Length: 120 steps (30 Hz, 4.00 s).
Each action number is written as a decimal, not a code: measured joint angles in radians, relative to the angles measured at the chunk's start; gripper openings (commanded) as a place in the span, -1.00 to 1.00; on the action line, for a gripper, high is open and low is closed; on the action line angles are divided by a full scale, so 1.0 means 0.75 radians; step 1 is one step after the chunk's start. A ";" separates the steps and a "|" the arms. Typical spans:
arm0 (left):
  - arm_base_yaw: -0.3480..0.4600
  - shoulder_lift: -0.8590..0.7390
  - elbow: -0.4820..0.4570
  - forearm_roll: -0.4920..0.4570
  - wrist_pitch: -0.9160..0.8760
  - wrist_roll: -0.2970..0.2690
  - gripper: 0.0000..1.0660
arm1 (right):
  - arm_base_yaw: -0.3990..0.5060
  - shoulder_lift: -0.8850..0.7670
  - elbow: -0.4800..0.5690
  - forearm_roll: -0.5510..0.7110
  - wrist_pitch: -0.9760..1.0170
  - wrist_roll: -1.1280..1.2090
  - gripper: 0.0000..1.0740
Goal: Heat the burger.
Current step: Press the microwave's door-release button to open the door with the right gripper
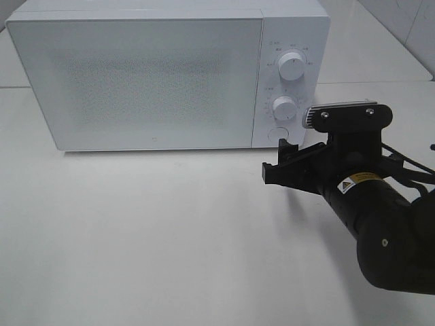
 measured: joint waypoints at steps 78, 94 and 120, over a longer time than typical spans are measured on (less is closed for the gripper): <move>0.000 0.000 0.000 0.000 0.000 0.000 0.83 | -0.233 0.331 -0.397 -0.259 0.240 2.188 -1.00; 0.000 0.000 0.000 0.000 0.000 0.000 0.83 | -0.304 0.455 -0.557 -0.269 0.319 2.177 -1.00; 0.000 0.000 0.000 0.000 0.000 0.001 0.83 | -0.285 0.535 -0.665 -0.100 0.229 2.093 -1.00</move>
